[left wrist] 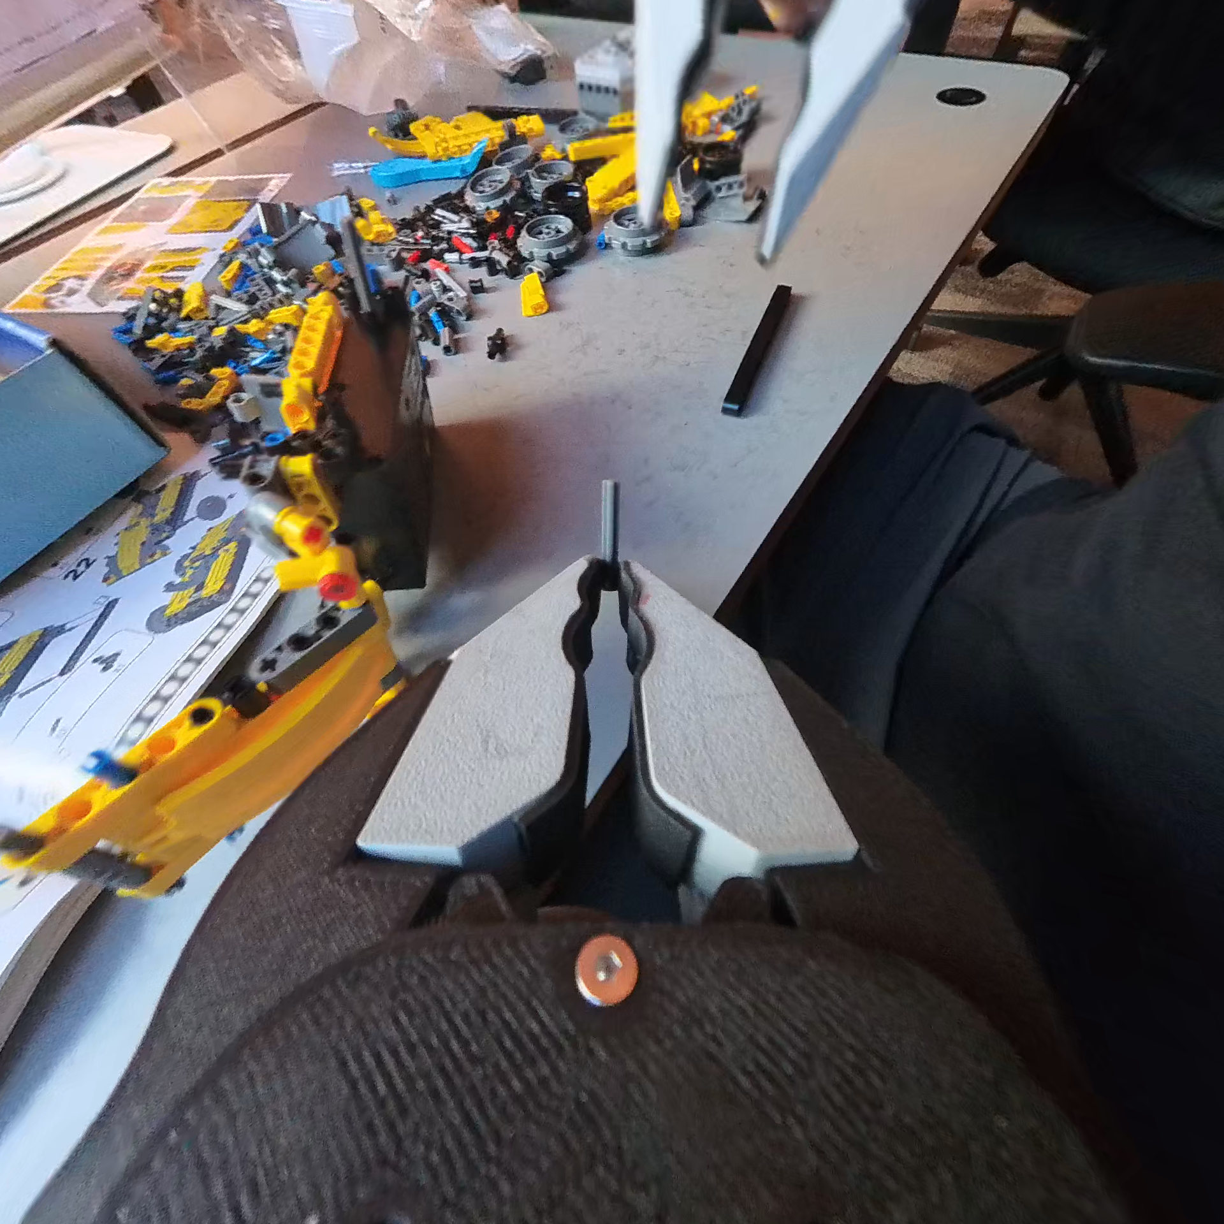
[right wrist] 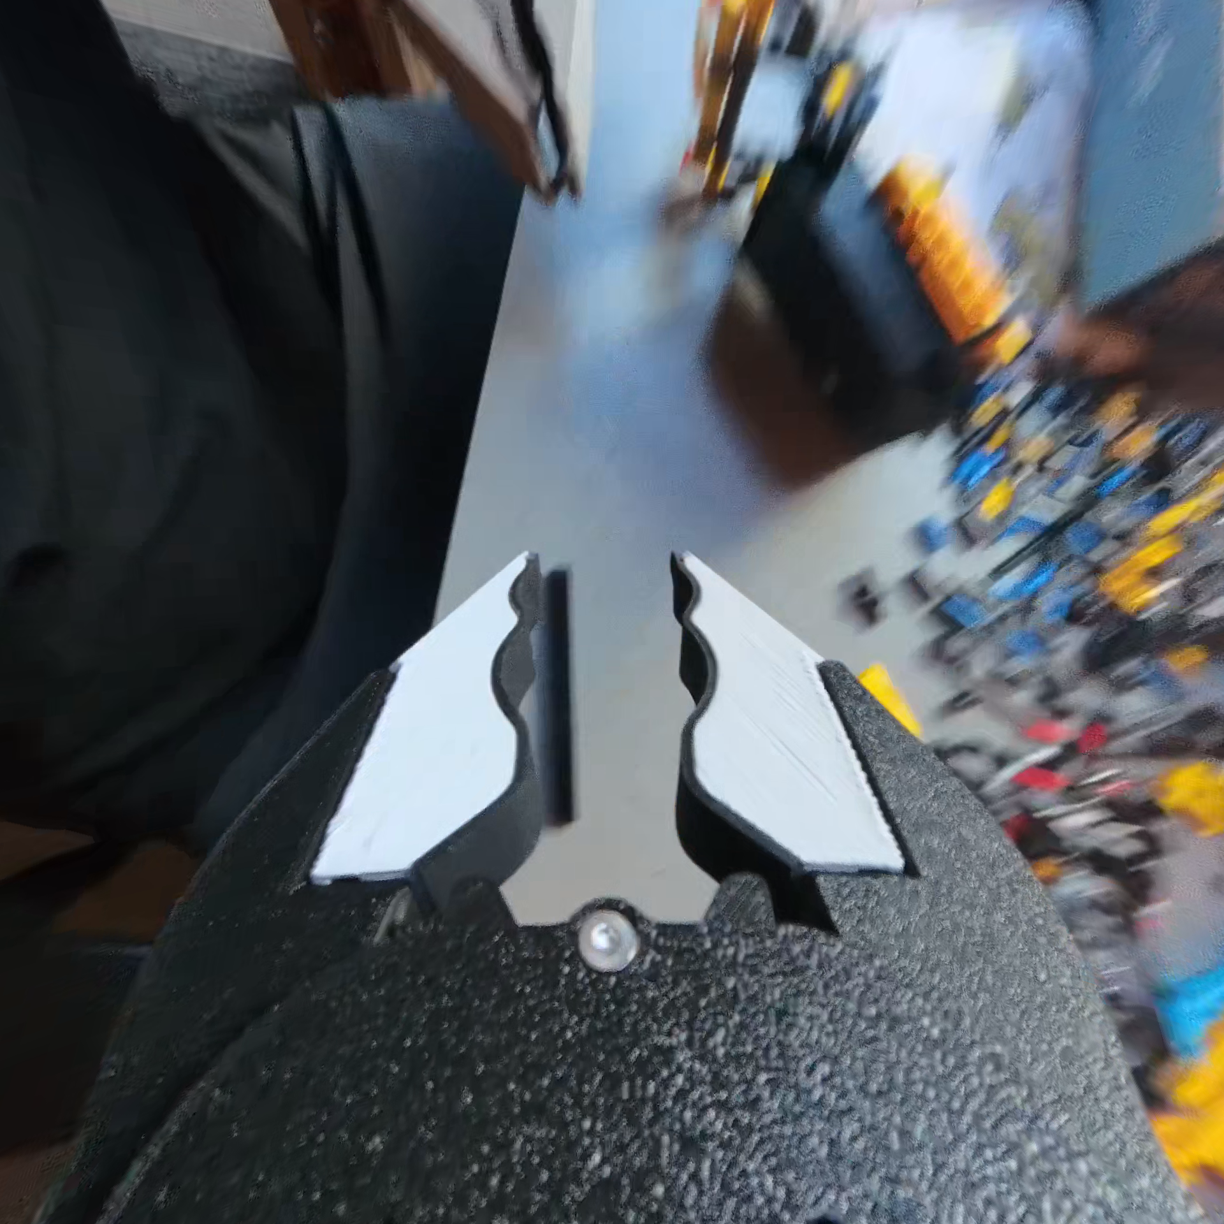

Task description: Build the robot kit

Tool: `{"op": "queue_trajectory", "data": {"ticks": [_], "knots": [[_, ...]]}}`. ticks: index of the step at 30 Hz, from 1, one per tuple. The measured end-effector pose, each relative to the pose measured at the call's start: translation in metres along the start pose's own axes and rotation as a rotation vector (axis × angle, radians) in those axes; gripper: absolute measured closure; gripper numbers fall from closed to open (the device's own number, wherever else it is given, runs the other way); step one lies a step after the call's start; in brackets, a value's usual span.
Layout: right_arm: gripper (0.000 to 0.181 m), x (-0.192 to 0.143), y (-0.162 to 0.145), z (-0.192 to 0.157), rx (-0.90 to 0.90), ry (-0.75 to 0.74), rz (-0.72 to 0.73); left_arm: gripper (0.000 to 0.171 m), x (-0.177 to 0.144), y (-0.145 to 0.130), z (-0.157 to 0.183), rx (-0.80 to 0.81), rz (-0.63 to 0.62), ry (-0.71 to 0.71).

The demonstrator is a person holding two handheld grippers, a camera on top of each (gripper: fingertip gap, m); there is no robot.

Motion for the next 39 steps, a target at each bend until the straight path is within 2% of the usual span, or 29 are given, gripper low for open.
{"op": "queue_trajectory", "data": {"ticks": [3, 6, 7, 9, 10, 15, 16, 17, 18, 20, 22, 24, 27, 29, 31, 32, 33, 35, 37, 39], "knots": [[0.138, 0.011, -0.05, -0.01, 0.126, 0.001, -0.051, 0.17, 0.014, 0.007, 0.005, 0.02, 0.002, -0.027], [0.138, 0.016, -0.074, -0.005, 0.175, -0.012, -0.06, 0.17, 0.031, 0.012, 0.013, 0.061, -0.008, -0.053], [0.144, 0.016, -0.074, -0.003, 0.191, 0.015, -0.028, 0.17, 0.037, 0.013, 0.017, 0.077, -0.012, -0.061], [0.17, 0.017, -0.074, 0.004, 0.2, 0.043, -0.014, 0.17, 0.049, 0.013, 0.026, 0.083, -0.018, -0.107], [0.173, 0.018, -0.072, 0.005, 0.19, 0.083, -0.021, 0.17, 0.054, 0.014, 0.031, 0.06, -0.021, -0.139], [0.173, 0.021, -0.063, 0.006, -0.206, 0.134, -0.085, 0.17, 0.072, 0.024, 0.041, 0.087, -0.026, -0.095], [0.162, 0.019, -0.062, 0.012, -0.204, 0.11, -0.132, 0.17, 0.075, 0.025, 0.045, 0.103, -0.034, -0.085], [0.141, 0.016, -0.063, 0.016, -0.182, 0.082, -0.188, 0.17, 0.079, 0.026, 0.048, 0.12, -0.04, -0.081], [0.128, 0.01, -0.065, 0.02, -0.179, 0.03, -0.221, 0.17, 0.082, 0.026, 0.053, 0.136, -0.044, -0.082], [0.144, -0.004, -0.067, 0.025, -0.207, -0.108, -0.182, 0.17, 0.086, 0.024, 0.057, 0.145, -0.047, -0.057], [0.148, -0.015, -0.071, 0.017, -0.125, -0.159, -0.092, 0.17, 0.083, 0.022, 0.057, 0.136, -0.086, -0.054], [0.155, -0.02, -0.076, 0.001, -0.007, -0.136, -0.007, 0.17, 0.082, 0.022, 0.052, 0.12, -0.126, -0.028], [0.171, -0.011, -0.089, -0.009, 0.115, -0.133, 0.026, 0.17, 0.084, 0.026, 0.038, 0.17, -0.202, 0.022], [0.166, -0.002, -0.091, -0.007, 0.223, -0.112, 0.045, 0.17, 0.089, 0.032, 0.034, 0.252, -0.258, 0.024], [0.152, 0.004, -0.092, 0.0, 0.292, -0.112, 0.051, 0.17, 0.096, 0.032, 0.035, 0.334, -0.33, -0.002], [0.158, 0.004, -0.091, 0.006, 0.306, -0.138, 0.073, 0.17, 0.1, 0.031, 0.037, 0.351, -0.356, -0.034], [0.162, 0.004, -0.091, 0.014, 0.308, -0.186, 0.082, 0.17, 0.104, 0.031, 0.038, 0.337, -0.361, -0.057], [0.163, 0.005, -0.087, 0.021, 0.313, -0.191, 0.111, 0.17, 0.109, 0.035, 0.041, 0.263, -0.338, -0.134], [0.159, 0.009, -0.083, 0.024, 0.35, -0.171, 0.132, 0.17, 0.114, 0.039, 0.045, 0.219, -0.33, -0.196], [0.153, 0.008, -0.078, 0.02, 0.375, -0.159, 0.173, 0.17, 0.117, 0.042, 0.047, 0.227, -0.337, -0.198]]}}
Point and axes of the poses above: each gripper's, where its closed fingertips meet, x out along the fingers, y out of its top, z = x × y across the jaws, the point moved 5 cm from there along -x, back along the fingers, and after that the axes turned 13 degrees about x, right-handed, at the moved point
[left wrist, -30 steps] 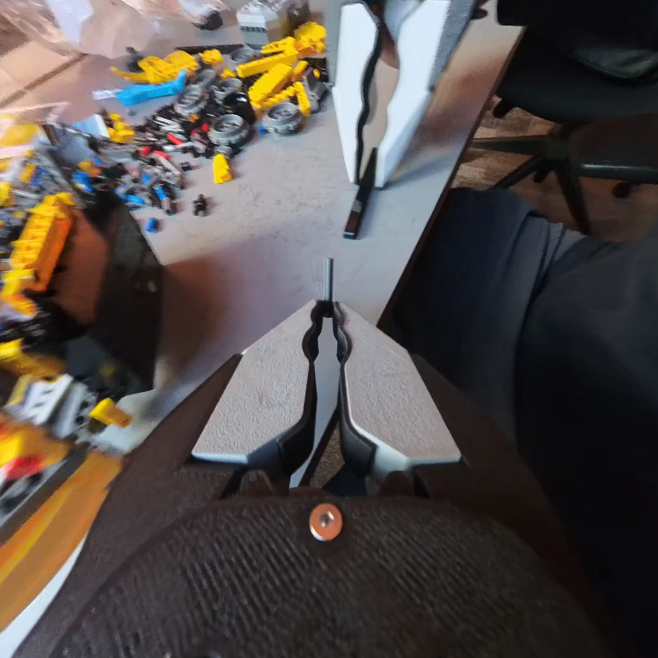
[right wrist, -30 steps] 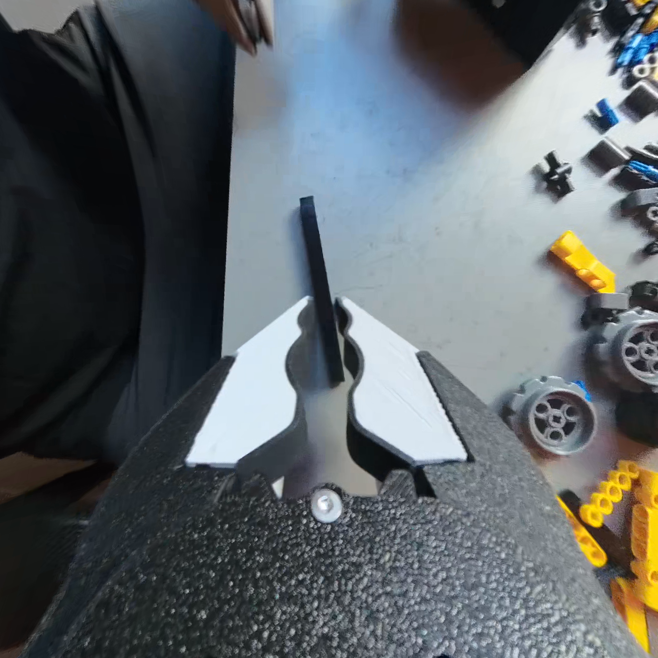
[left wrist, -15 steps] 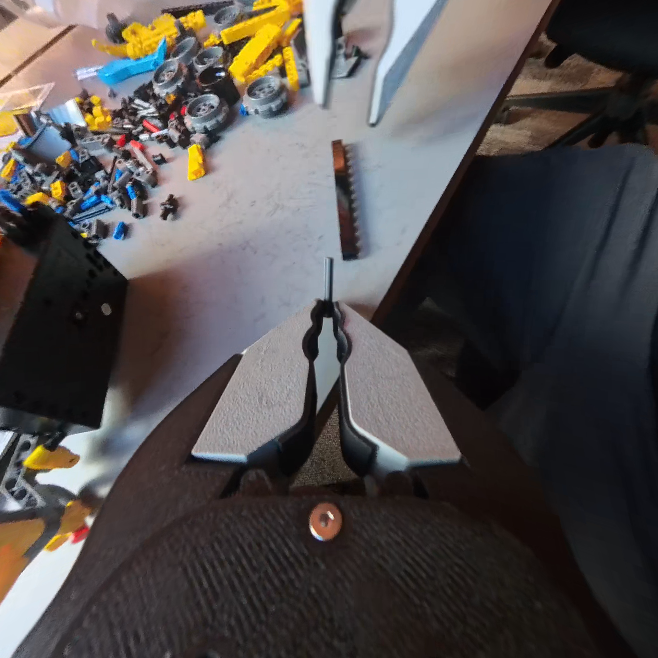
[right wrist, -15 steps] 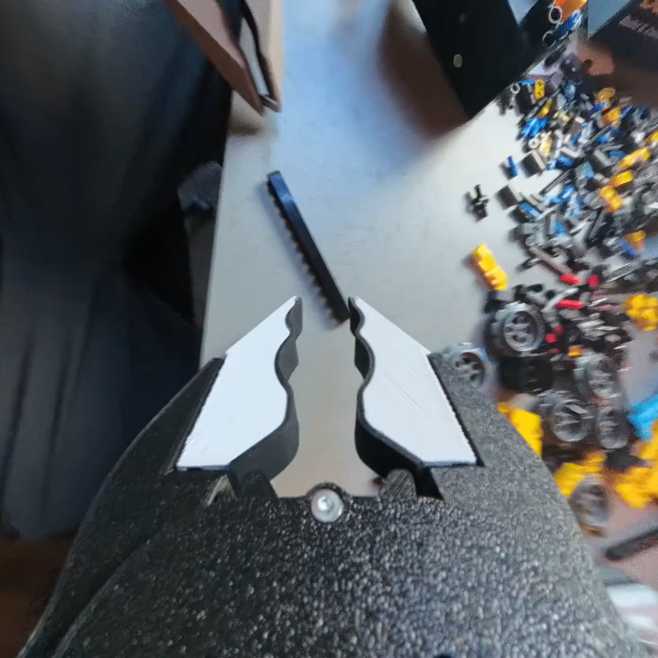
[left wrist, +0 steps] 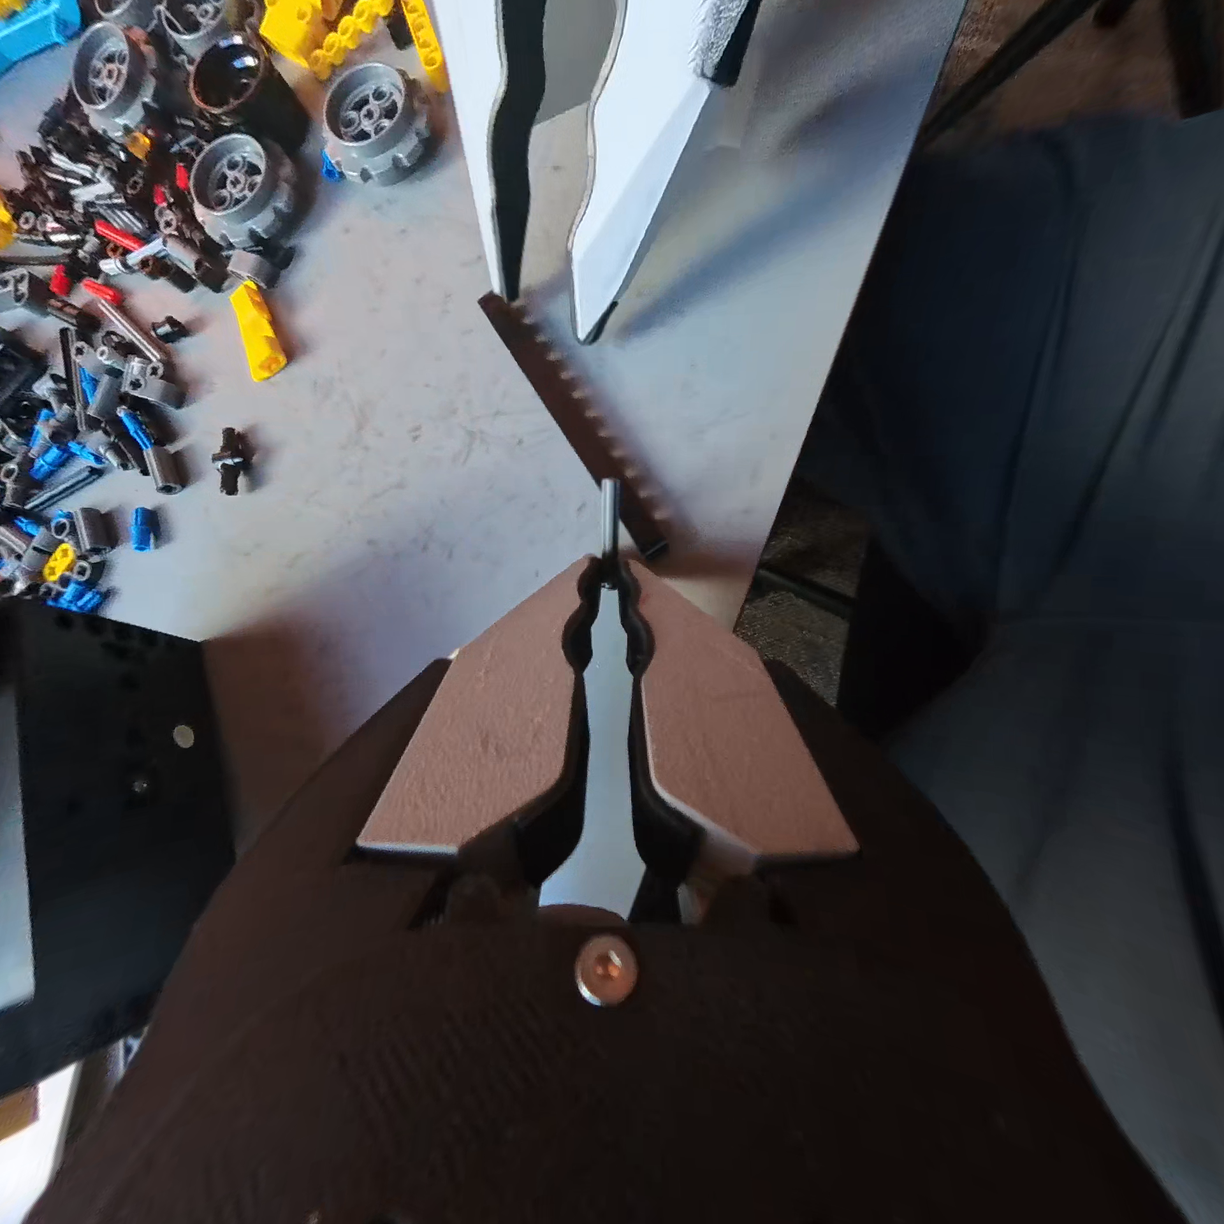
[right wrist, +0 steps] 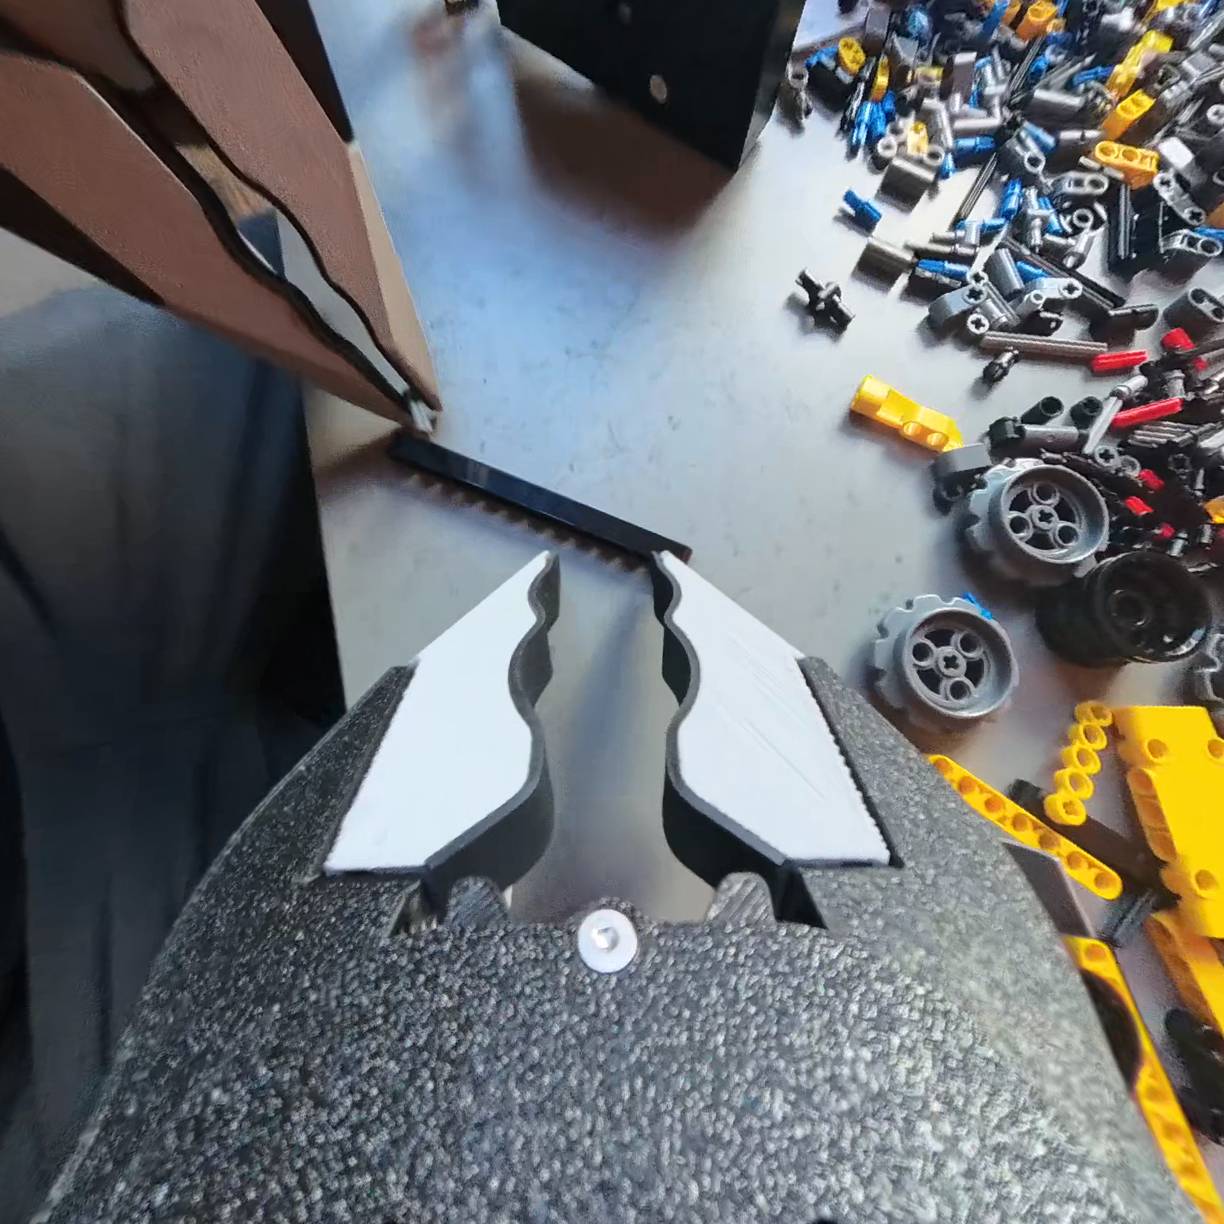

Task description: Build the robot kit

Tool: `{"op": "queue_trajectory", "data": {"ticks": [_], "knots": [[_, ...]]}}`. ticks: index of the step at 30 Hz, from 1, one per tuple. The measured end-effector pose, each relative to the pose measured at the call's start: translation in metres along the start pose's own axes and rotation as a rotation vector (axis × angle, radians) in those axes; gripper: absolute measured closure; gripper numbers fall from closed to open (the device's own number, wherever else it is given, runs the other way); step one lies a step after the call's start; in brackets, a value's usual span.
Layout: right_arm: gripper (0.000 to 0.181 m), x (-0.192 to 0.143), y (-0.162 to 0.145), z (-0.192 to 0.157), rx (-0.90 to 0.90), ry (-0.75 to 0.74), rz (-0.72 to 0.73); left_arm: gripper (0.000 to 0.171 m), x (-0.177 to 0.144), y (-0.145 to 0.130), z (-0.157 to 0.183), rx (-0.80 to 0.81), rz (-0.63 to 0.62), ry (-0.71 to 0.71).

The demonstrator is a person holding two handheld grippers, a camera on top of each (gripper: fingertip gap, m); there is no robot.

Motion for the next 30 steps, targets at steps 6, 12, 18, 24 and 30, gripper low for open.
{"op": "queue_trajectory", "data": {"ticks": [6, 12, 18, 24, 30], "knots": [[0.126, 0.0, 0.002, -0.028, -0.065, 0.001, 0.08, 0.17, -0.01, -0.013, 0.0, 0.142, -0.114, 0.156], [0.139, 0.008, 0.018, -0.025, -0.355, 0.196, -0.036, 0.17, -0.011, -0.014, 0.006, 0.415, -0.15, 0.205], [0.16, 0.023, 0.01, -0.025, -0.462, 0.401, -0.243, 0.17, -0.009, -0.016, 0.005, 0.66, -0.276, 0.31], [0.174, 0.023, 0.009, -0.032, -0.575, 0.41, -0.208, 0.17, -0.008, -0.019, 0.011, 0.928, -0.311, 0.394], [0.174, 0.019, 0.007, -0.035, -0.743, 0.346, -0.131, 0.171, -0.007, -0.02, 0.017, 1.087, -0.238, 0.456]]}}
Point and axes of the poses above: each gripper's, where its closed fingertips meet, x out along the fingers, y out of its top, z = x × y across the jaws, the point moved 5 cm from there along -x, back along the fingers, and after that the axes turned 13 degrees about x, right-handed, at the moved point
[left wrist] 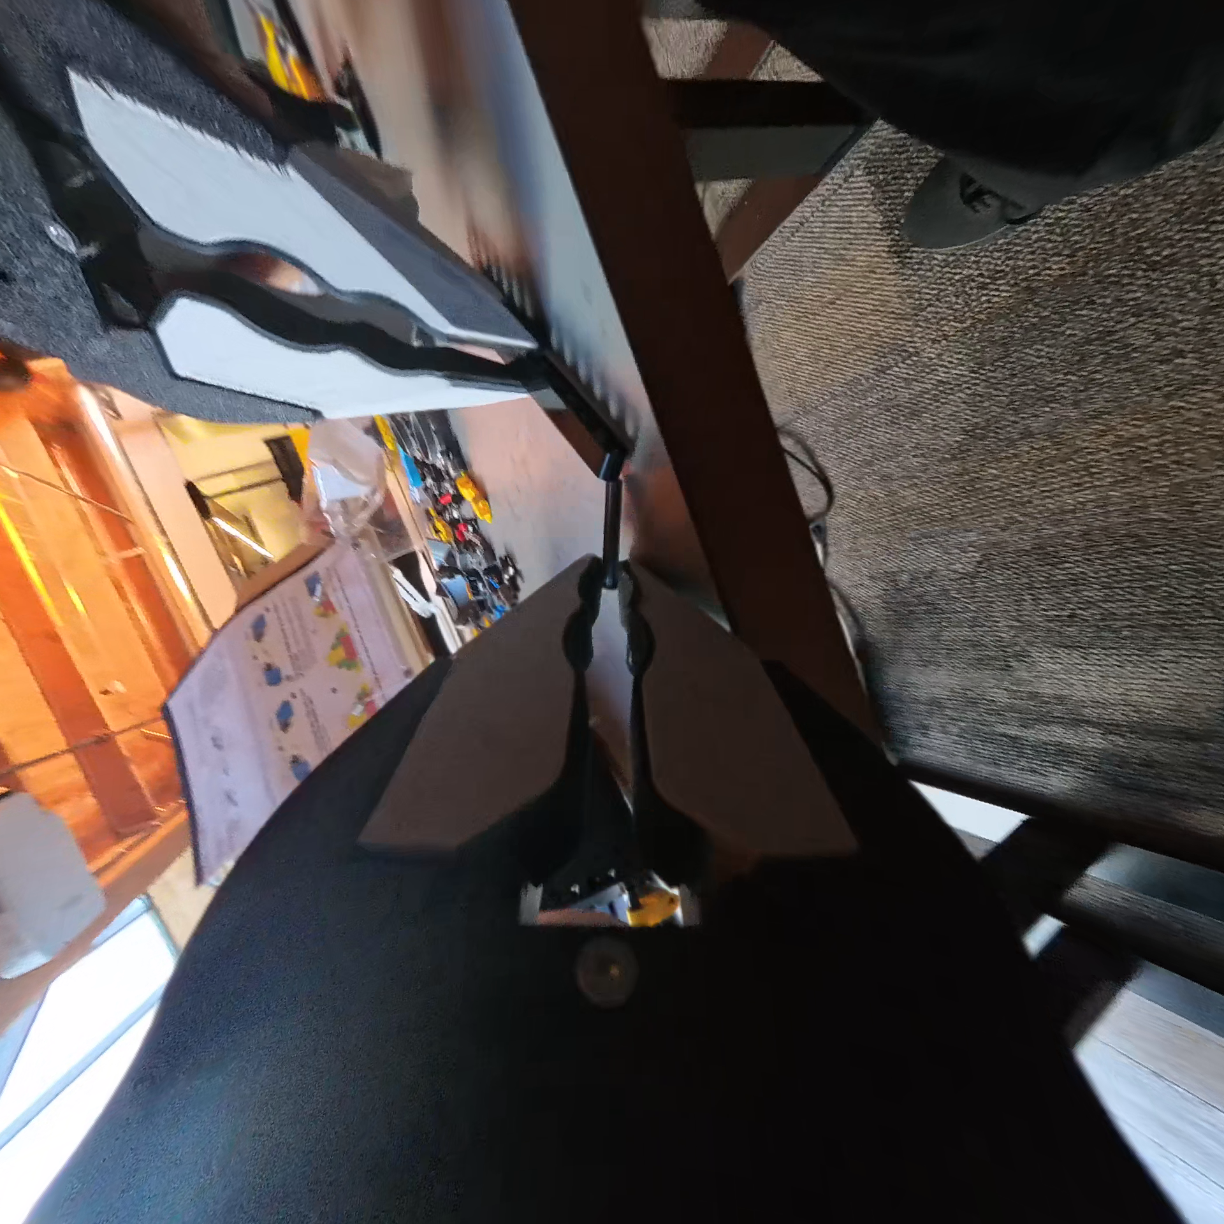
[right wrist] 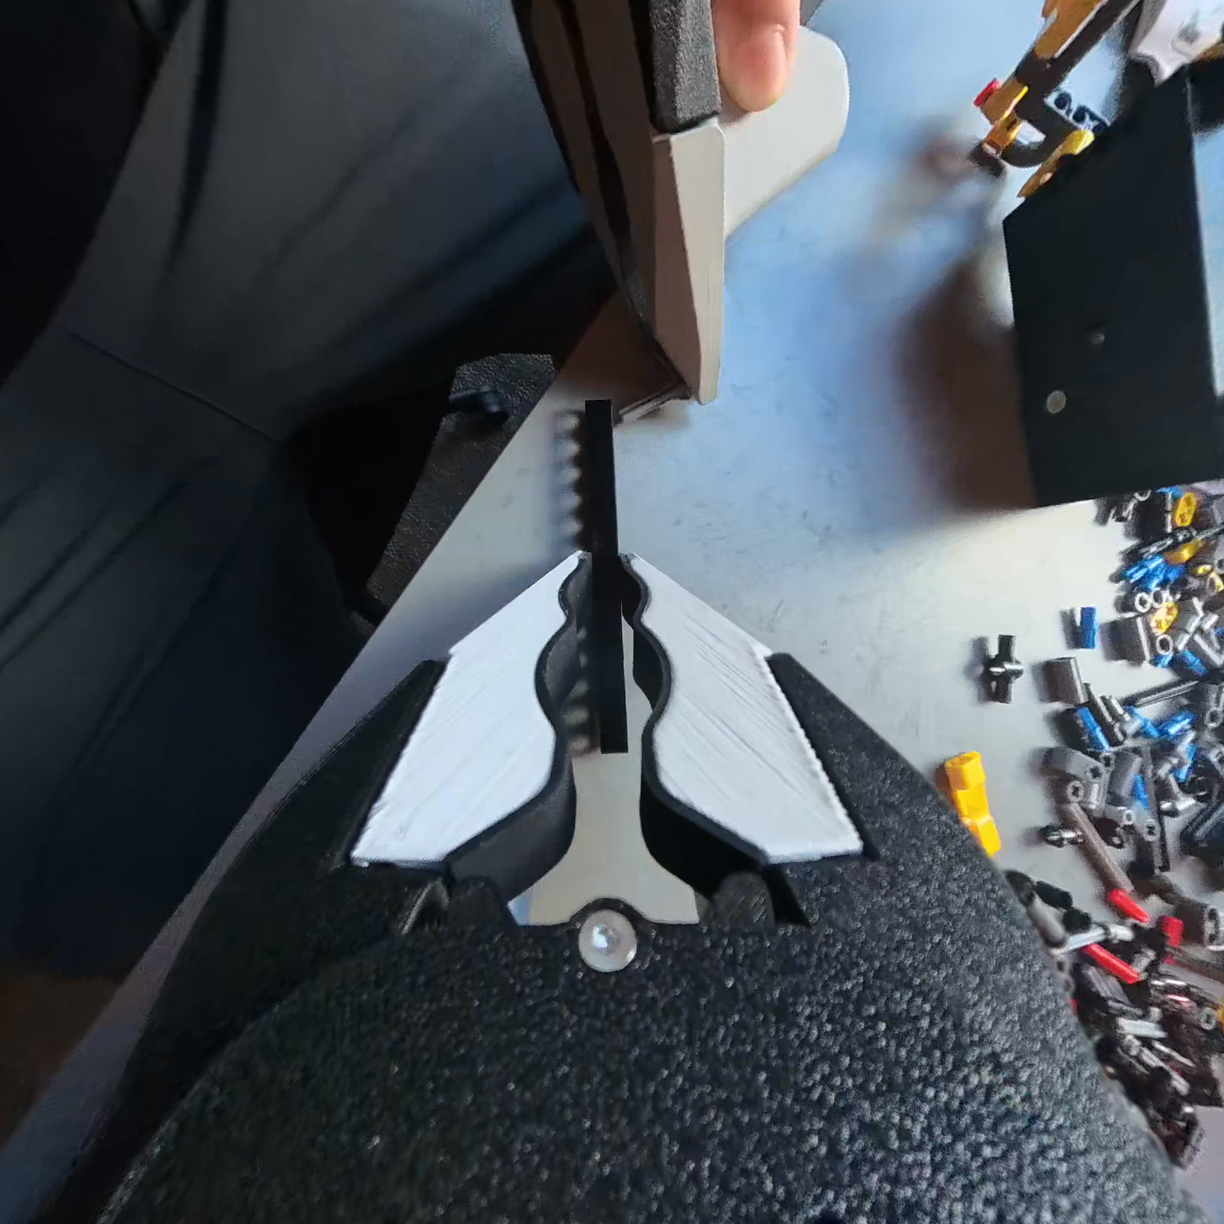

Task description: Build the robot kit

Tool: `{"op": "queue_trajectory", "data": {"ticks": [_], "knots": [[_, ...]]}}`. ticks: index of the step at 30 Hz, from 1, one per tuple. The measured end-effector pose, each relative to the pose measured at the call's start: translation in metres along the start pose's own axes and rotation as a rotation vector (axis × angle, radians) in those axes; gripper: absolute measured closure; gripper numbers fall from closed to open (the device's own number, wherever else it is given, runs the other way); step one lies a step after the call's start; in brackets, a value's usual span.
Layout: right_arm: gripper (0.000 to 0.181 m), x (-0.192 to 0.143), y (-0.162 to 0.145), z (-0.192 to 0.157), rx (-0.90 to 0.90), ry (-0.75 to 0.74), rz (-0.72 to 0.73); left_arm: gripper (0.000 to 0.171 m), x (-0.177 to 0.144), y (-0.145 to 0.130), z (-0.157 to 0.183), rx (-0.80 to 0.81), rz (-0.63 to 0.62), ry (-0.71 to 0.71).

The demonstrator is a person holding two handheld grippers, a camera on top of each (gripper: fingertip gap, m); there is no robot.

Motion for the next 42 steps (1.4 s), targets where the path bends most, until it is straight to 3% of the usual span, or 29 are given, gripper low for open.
{"op": "queue_trajectory", "data": {"ticks": [17, 26, 30, 33, 37, 42], "knots": [[0.174, 0.005, 0.006, 0.007, 0.084, 0.123, -0.023, 0.171, -0.003, 0.003, 0.002, 0.051, 0.105, 0.106], [0.172, 0.006, 0.004, 0.015, 0.123, 0.044, 0.02, 0.169, -0.001, 0.008, -0.003, -0.115, 0.178, 0.063], [0.173, 0.006, 0.004, 0.012, 0.128, 0.038, 0.029, 0.167, -0.003, 0.004, -0.005, -0.255, 0.196, 0.007], [0.174, 0.006, 0.002, 0.011, 0.136, 0.036, 0.046, 0.143, -0.009, -0.003, -0.011, -0.361, 0.204, 0.002], [0.174, 0.007, 0.001, 0.011, 0.137, 0.03, 0.07, 0.136, -0.017, -0.012, -0.013, -0.509, 0.198, -0.005], [0.174, 0.007, 0.001, 0.01, 0.125, 0.02, 0.088, 0.121, -0.016, -0.005, -0.003, -1.015, 0.338, -0.296]]}}
Point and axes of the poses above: each gripper's, where its closed fingertips meet, x out along the fingers, y out of its top, z = x × y across the jaws, the point moved 5 cm from there along -x, back along the fingers, and after that the axes turned 13 degrees about x, right-handed, at the moved point
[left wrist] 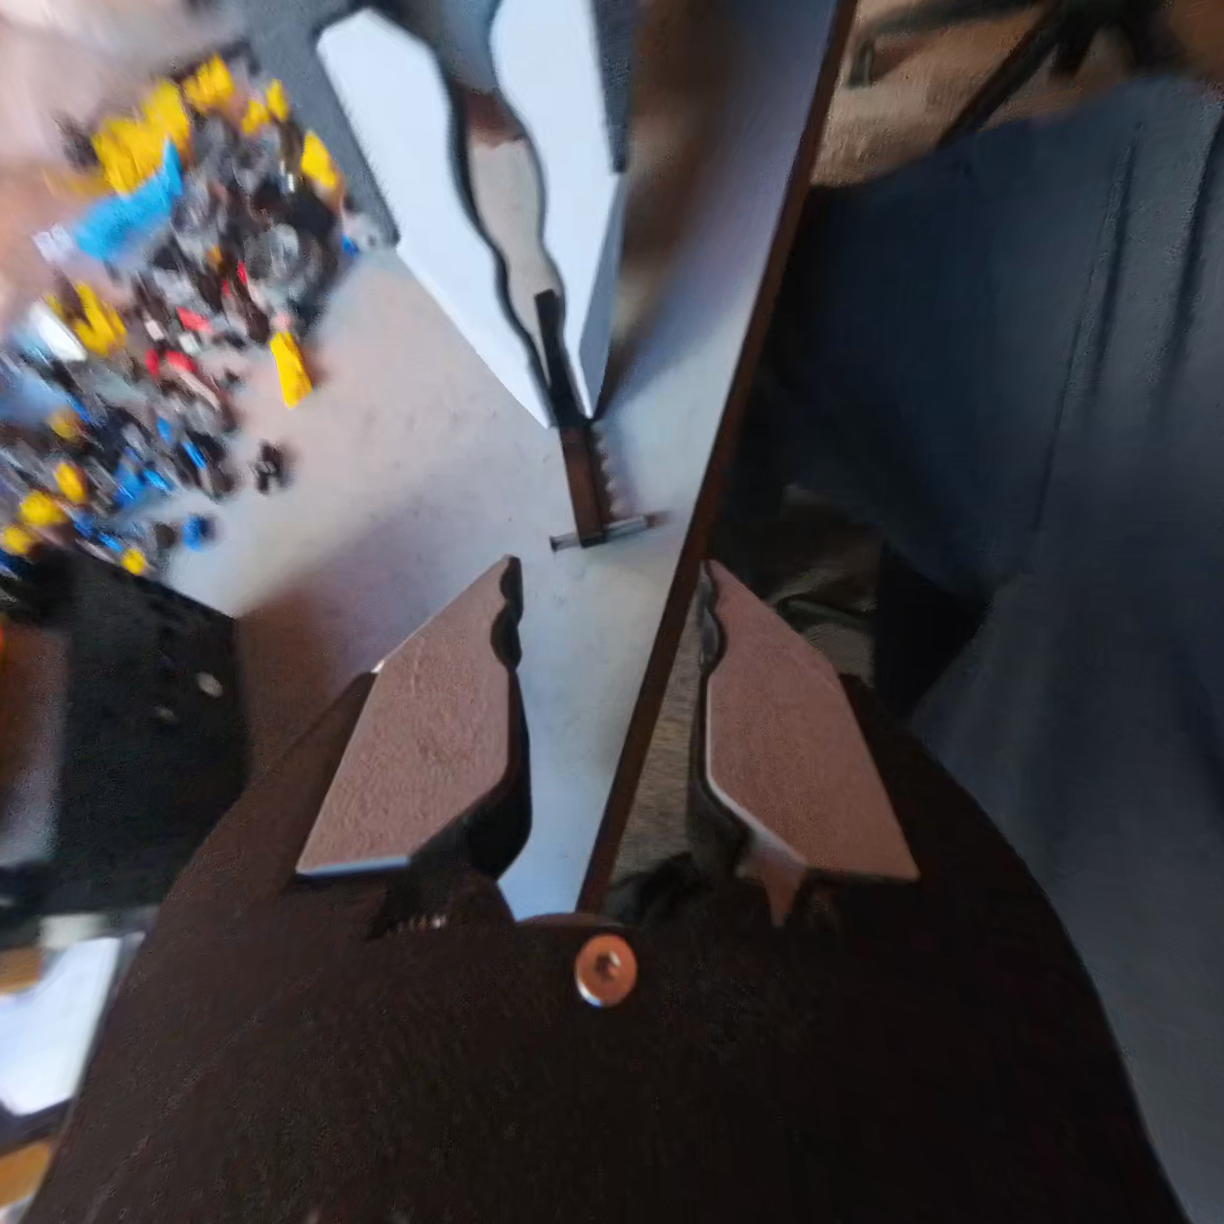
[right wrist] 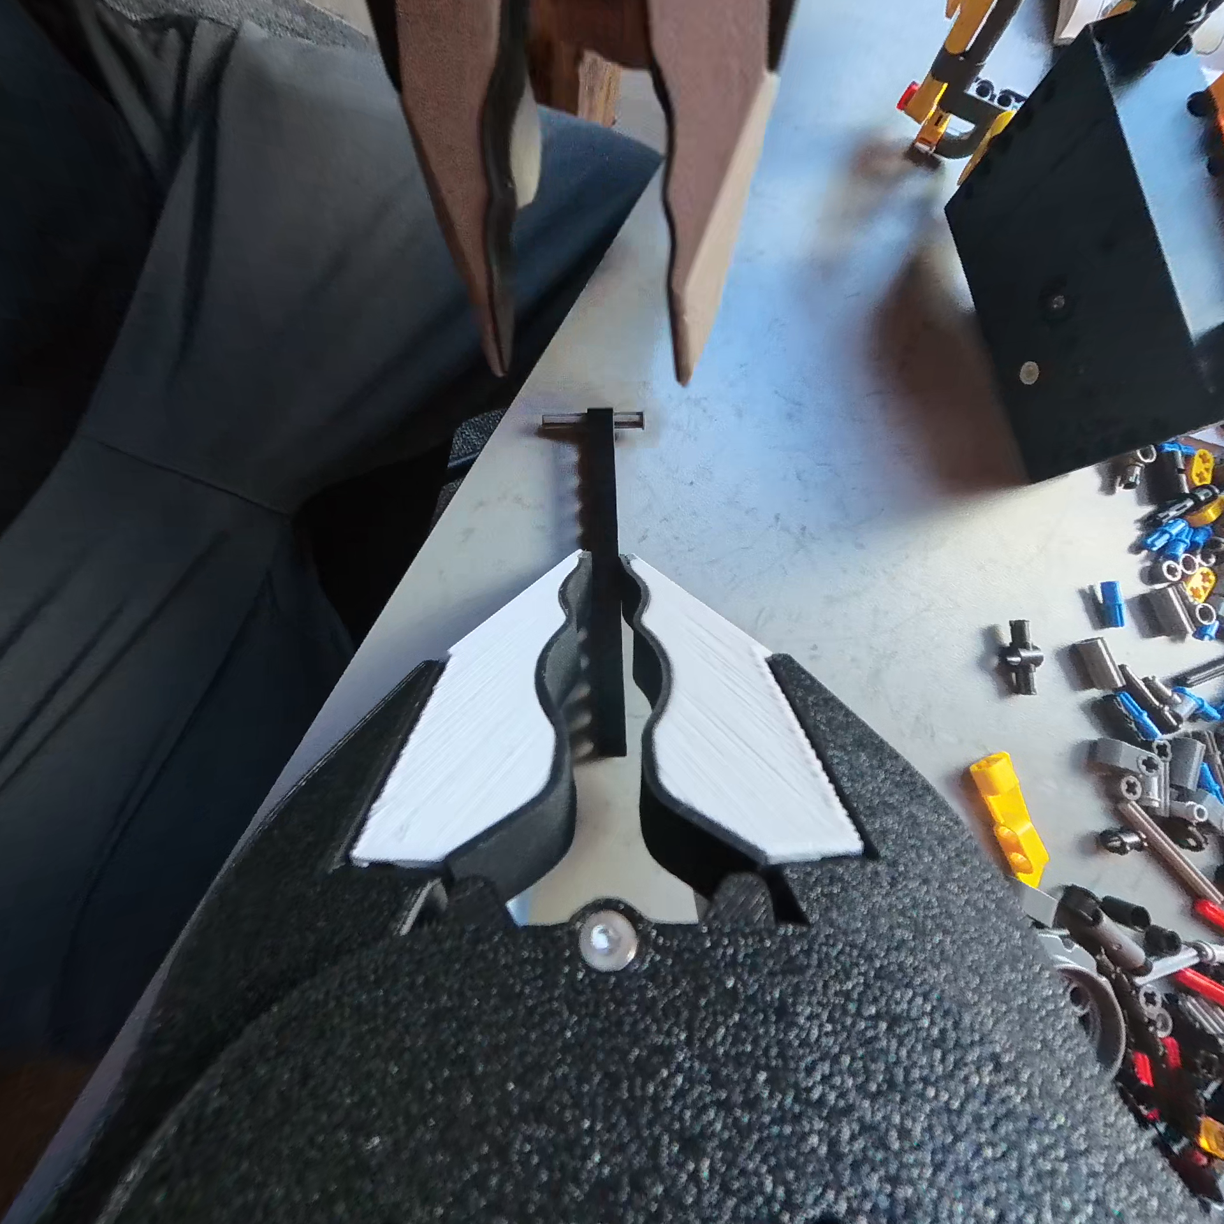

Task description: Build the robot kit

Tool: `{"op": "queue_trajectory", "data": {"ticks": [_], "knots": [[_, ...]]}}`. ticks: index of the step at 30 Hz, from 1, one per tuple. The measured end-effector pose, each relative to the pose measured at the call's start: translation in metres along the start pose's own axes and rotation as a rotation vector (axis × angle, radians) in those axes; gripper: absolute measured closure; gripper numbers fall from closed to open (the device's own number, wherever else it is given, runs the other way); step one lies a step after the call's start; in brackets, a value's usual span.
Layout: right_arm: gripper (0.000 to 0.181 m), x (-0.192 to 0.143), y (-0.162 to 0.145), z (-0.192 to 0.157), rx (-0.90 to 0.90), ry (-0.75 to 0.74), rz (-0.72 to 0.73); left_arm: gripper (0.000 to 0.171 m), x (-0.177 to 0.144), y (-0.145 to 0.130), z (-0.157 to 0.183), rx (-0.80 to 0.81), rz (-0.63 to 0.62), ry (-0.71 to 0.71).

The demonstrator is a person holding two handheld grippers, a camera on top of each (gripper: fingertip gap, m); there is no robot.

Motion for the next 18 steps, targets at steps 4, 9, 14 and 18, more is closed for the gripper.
{"op": "queue_trajectory", "data": {"ticks": [4, 9, 14, 18], "knots": [[0.174, 0.0005, -0.0001, -0.0003, -0.007, -0.004, 0.013, 0.139, 0.0023, -0.0075, -0.0112, -0.189, 0.04, -0.035], [0.174, 0.0012, 0.0003, -0.0003, -0.009, -0.007, 0.025, 0.148, 0.0069, -0.0056, -0.0084, -0.239, 0.074, -0.123], [0.174, 0.0006, 0.0006, -0.0003, -0.014, -0.017, 0.033, 0.161, 0.0076, -0.0066, -0.0116, -0.243, 0.087, -0.136], [0.174, 0.0003, 0.0014, 0.0002, 0.001, -0.015, 0.039, 0.171, 0.0071, -0.0051, -0.0097, -0.205, 0.098, -0.117]]}}
Point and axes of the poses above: each gripper's, where its closed fingertips meet, x out along the fingers, y out of its top, z = x × y across the jaws, the point moved 5 cm from there along -x, back along the fingers, and after that the axes turned 13 degrees about x, right-handed, at the moved point
